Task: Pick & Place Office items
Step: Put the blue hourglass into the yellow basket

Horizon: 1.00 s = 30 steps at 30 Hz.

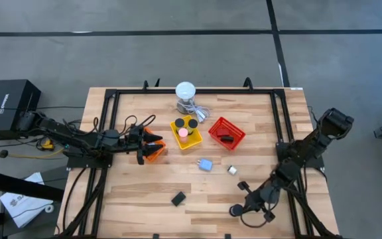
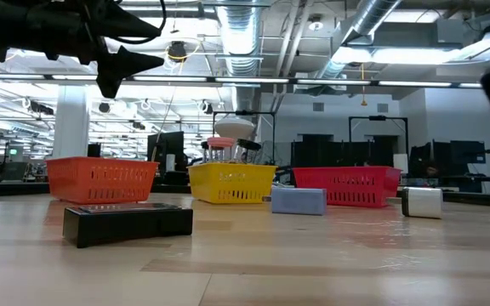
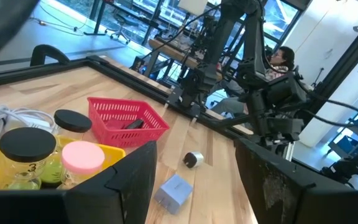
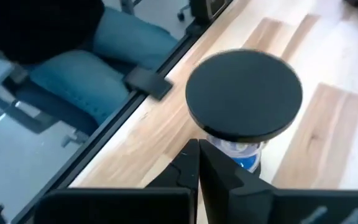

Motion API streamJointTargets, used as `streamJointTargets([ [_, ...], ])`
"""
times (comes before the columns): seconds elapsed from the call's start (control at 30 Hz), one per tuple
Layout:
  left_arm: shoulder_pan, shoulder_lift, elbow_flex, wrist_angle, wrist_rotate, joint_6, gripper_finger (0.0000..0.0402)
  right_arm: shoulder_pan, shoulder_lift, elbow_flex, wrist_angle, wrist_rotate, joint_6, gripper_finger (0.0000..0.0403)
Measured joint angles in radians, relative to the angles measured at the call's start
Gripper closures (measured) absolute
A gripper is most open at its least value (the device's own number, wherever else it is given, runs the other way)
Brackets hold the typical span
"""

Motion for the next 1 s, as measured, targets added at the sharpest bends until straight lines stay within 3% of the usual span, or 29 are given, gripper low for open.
streamJointTargets([
  [0.37, 0.000, 0.000, 0.000, -0.004, 0.000, 0.009, 0.0189, -0.076, 0.000, 0.001, 0.037, -0.030, -0.044, 0.0402],
  [0.6, 0.000, 0.000, 0.000, -0.008, 0.004, 0.010, 0.0189, -0.065, 0.005, 0.001, 0.067, -0.075, 0.048, 0.0403],
  [0.73, 0.000, 0.000, 0.000, -0.010, 0.007, 0.010, 0.0189, -0.065, 0.084, 0.003, 0.237, -0.059, 0.010, 0.0403],
  [1.0, 0.000, 0.000, 0.000, -0.010, 0.051, 0.009, 0.0189, -0.103, 0.259, 0.006, 0.357, -0.053, 0.004, 0.0403],
])
